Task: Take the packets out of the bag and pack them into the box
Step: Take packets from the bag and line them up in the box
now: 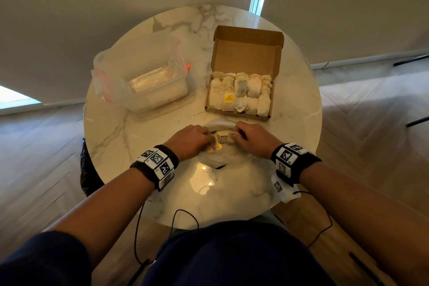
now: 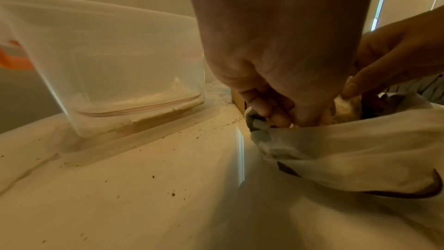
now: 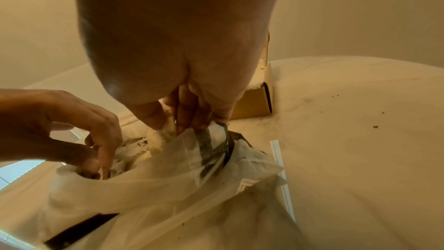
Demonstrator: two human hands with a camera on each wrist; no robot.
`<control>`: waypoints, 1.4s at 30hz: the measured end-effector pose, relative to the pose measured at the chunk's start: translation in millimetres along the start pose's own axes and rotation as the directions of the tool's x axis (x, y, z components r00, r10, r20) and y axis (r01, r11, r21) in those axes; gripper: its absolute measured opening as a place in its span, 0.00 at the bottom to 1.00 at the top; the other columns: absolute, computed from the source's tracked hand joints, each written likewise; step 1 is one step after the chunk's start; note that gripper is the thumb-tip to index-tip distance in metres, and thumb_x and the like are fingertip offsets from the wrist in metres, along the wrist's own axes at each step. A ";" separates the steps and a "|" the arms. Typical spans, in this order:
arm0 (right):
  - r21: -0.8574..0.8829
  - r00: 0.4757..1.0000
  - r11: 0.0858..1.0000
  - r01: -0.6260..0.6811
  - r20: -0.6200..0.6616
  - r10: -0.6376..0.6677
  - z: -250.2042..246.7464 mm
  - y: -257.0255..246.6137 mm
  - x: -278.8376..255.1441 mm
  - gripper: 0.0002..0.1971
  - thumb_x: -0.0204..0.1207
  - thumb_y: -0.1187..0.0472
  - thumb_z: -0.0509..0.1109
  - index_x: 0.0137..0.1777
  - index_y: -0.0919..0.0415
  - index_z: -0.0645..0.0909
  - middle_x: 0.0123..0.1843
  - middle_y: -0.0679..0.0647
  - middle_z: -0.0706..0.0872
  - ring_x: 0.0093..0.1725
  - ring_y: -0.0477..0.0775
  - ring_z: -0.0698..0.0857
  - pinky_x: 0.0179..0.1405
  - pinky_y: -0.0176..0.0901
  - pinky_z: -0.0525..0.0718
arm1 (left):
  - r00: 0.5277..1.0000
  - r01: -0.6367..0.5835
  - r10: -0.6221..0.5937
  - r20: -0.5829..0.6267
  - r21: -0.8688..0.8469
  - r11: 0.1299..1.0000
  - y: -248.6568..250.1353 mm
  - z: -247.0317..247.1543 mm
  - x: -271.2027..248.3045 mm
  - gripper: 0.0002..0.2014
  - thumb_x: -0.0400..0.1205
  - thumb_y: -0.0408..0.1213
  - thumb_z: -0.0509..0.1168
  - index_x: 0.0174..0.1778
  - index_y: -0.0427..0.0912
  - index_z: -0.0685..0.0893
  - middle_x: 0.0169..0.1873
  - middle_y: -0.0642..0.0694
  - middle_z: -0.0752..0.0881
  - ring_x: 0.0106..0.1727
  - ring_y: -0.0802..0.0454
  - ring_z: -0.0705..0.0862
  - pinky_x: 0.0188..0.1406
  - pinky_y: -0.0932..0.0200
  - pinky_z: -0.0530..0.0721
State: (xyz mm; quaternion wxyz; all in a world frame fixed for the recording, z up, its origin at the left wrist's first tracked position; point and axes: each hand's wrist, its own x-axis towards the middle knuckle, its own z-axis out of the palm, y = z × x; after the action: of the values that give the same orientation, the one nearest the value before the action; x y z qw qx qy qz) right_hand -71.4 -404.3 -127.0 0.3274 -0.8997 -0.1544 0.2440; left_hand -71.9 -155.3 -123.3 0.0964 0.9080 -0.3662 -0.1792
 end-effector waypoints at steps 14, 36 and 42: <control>0.046 0.983 0.992 0.115 -0.146 -0.107 -2.4 -0.6 -0.7 0.07 0.83 0.54 0.68 0.48 0.56 0.84 0.41 0.50 0.86 0.40 0.50 0.82 0.43 0.51 0.81 | 1.000 0.010 -0.020 -0.022 -0.397 0.918 13.0 -7.9 4.6 0.09 0.87 0.37 0.63 0.61 0.46 0.85 0.56 0.47 0.80 0.55 0.50 0.80 0.55 0.55 0.81; -0.019 0.994 1.000 0.007 -0.108 -0.009 -4.5 13.3 -15.6 0.08 0.83 0.54 0.69 0.46 0.57 0.83 0.37 0.50 0.85 0.37 0.51 0.82 0.40 0.50 0.80 | 0.980 0.200 -0.175 0.098 -0.395 0.897 25.7 0.0 18.3 0.06 0.85 0.36 0.60 0.56 0.47 0.78 0.46 0.49 0.84 0.46 0.51 0.81 0.47 0.54 0.78; -0.019 0.992 1.000 -0.020 -0.126 0.017 -7.3 18.2 -17.2 0.09 0.83 0.53 0.69 0.45 0.57 0.83 0.37 0.50 0.84 0.37 0.51 0.81 0.38 0.46 0.76 | 0.992 0.076 -0.042 0.119 -0.295 0.952 26.6 12.5 20.8 0.09 0.85 0.37 0.61 0.60 0.48 0.81 0.51 0.48 0.84 0.50 0.52 0.81 0.50 0.51 0.81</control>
State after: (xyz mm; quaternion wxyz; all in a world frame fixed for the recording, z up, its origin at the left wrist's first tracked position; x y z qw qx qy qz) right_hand -79.7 -429.0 -128.4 0.3249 -0.9179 -0.1277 0.1884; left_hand -79.7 -189.4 -131.9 0.2068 0.8821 -0.3124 -0.2856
